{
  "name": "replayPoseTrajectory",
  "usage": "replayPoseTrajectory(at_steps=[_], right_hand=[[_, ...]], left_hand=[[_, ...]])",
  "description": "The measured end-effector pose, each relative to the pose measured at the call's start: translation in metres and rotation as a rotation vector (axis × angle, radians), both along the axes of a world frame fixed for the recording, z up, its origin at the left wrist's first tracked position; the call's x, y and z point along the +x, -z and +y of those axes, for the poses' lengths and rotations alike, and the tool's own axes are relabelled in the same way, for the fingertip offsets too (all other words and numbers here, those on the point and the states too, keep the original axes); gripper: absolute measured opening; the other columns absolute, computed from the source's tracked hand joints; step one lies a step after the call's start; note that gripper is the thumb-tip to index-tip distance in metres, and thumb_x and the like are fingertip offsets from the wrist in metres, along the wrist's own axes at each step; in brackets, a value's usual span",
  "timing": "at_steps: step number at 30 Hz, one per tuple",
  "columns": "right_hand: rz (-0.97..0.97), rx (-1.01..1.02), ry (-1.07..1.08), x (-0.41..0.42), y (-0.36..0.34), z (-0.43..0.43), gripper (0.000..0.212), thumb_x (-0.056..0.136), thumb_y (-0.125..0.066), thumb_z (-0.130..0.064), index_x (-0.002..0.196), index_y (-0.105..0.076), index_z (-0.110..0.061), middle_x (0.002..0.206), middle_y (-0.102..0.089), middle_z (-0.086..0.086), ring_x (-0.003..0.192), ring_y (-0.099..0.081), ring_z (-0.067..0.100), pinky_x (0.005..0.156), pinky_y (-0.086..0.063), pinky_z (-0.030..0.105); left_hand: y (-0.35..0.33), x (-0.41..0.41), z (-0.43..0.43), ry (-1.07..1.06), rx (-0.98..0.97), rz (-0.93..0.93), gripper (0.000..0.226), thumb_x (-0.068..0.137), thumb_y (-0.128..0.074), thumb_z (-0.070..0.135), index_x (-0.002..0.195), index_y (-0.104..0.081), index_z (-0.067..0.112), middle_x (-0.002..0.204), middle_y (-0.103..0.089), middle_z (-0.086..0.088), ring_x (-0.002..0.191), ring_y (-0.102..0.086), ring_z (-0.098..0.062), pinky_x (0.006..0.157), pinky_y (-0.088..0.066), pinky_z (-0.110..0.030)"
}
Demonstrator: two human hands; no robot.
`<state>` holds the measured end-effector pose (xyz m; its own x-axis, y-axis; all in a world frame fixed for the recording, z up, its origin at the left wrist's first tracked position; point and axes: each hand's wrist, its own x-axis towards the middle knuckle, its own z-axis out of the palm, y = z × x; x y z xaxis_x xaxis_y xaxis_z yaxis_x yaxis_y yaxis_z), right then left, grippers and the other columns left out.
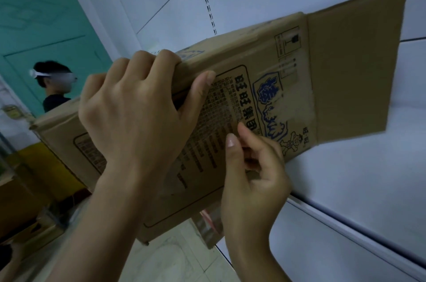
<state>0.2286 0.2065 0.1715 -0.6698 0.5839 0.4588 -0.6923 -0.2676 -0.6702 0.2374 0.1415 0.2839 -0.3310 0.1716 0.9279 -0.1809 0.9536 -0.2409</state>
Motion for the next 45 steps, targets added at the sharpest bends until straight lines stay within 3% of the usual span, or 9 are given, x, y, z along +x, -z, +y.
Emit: replayPoseTrajectory(at_steps=[6, 13, 18, 23, 27, 33, 36, 42, 45], right_hand=[[-0.088, -0.134, -0.061, -0.012, -0.01, 0.003, 0.009, 0.083, -0.069, -0.015, 0.089, -0.069, -0.022, 0.088, -0.069, 0.004, 0.084, -0.066, 0.016, 0.071, -0.052, 0.02], [-0.051, 0.086, -0.031, -0.016, -0.007, 0.007, 0.003, 0.092, -0.056, -0.019, 0.093, -0.057, -0.021, 0.091, -0.058, 0.004, 0.078, -0.056, 0.01, 0.065, -0.045, 0.013], [-0.043, -0.04, 0.01, -0.019, -0.004, 0.01, 0.017, 0.084, -0.068, -0.016, 0.096, -0.066, -0.029, 0.094, -0.064, -0.002, 0.083, -0.062, 0.008, 0.07, -0.049, 0.013], [0.01, -0.031, 0.112, -0.021, -0.004, -0.001, 0.021, 0.085, -0.065, -0.01, 0.106, -0.068, -0.013, 0.09, -0.06, -0.002, 0.082, -0.06, 0.0, 0.071, -0.046, 0.007], [0.024, -0.031, 0.133, -0.02, -0.004, -0.007, 0.024, 0.084, -0.064, -0.008, 0.107, -0.067, -0.012, 0.09, -0.057, 0.003, 0.079, -0.058, 0.002, 0.07, -0.046, 0.008], [-0.113, -0.142, 0.002, -0.018, -0.011, 0.0, 0.016, 0.084, -0.071, -0.016, 0.091, -0.07, -0.031, 0.094, -0.068, 0.0, 0.089, -0.066, 0.01, 0.076, -0.05, 0.019], [-0.168, -0.19, -0.029, -0.018, -0.018, 0.002, 0.015, 0.084, -0.07, -0.017, 0.083, -0.067, -0.032, 0.09, -0.071, 0.0, 0.087, -0.067, 0.009, 0.073, -0.051, 0.016], [-0.255, 0.072, 0.128, -0.021, -0.026, -0.003, 0.007, 0.096, -0.052, -0.021, 0.091, -0.055, -0.025, 0.094, -0.061, -0.001, 0.083, -0.056, 0.002, 0.066, -0.043, 0.008], [-0.24, 0.232, 0.161, -0.018, -0.025, -0.005, 0.017, 0.098, -0.044, -0.024, 0.084, -0.046, -0.033, 0.091, -0.054, -0.004, 0.084, -0.052, 0.012, 0.072, -0.043, 0.021]], left_hand=[[-0.001, -0.003, 0.0, -0.014, 0.002, -0.028, 0.06, 0.094, -0.031, 0.067, 0.098, -0.063, 0.017, 0.085, -0.064, -0.006, 0.08, -0.057, -0.029, 0.072, -0.024, -0.035], [-0.002, -0.007, 0.001, -0.044, -0.007, -0.044, 0.06, 0.095, -0.028, 0.066, 0.098, -0.063, 0.017, 0.086, -0.065, -0.005, 0.08, -0.057, -0.028, 0.071, -0.029, -0.037], [-0.001, -0.008, 0.002, -0.04, -0.003, -0.04, 0.06, 0.096, -0.029, 0.065, 0.098, -0.063, 0.016, 0.086, -0.064, -0.006, 0.079, -0.057, -0.028, 0.072, -0.031, -0.039], [-0.001, -0.01, 0.002, -0.043, -0.006, -0.035, 0.059, 0.095, -0.029, 0.065, 0.097, -0.063, 0.017, 0.086, -0.064, -0.006, 0.081, -0.057, -0.029, 0.071, -0.03, -0.039], [0.0, -0.011, 0.001, -0.046, -0.029, -0.021, 0.058, 0.096, -0.03, 0.063, 0.097, -0.062, 0.016, 0.084, -0.063, -0.007, 0.078, -0.055, -0.029, 0.069, -0.025, -0.036], [0.0, -0.015, -0.001, -0.05, -0.072, -0.022, 0.057, 0.098, -0.027, 0.06, 0.097, -0.061, 0.014, 0.083, -0.061, -0.008, 0.076, -0.053, -0.029, 0.069, -0.026, -0.037], [0.0, -0.016, -0.003, -0.033, -0.093, -0.017, 0.057, 0.099, -0.027, 0.058, 0.096, -0.06, 0.012, 0.083, -0.061, -0.009, 0.076, -0.054, -0.03, 0.069, -0.03, -0.039], [-0.002, -0.019, -0.005, -0.003, -0.136, -0.007, 0.056, 0.099, -0.027, 0.056, 0.095, -0.06, 0.011, 0.082, -0.061, -0.009, 0.076, -0.054, -0.03, 0.068, -0.032, -0.039], [-0.002, -0.021, -0.006, -0.009, -0.167, 0.029, 0.054, 0.1, -0.028, 0.055, 0.09, -0.059, 0.011, 0.078, -0.06, -0.008, 0.074, -0.054, -0.029, 0.066, -0.033, -0.037]])
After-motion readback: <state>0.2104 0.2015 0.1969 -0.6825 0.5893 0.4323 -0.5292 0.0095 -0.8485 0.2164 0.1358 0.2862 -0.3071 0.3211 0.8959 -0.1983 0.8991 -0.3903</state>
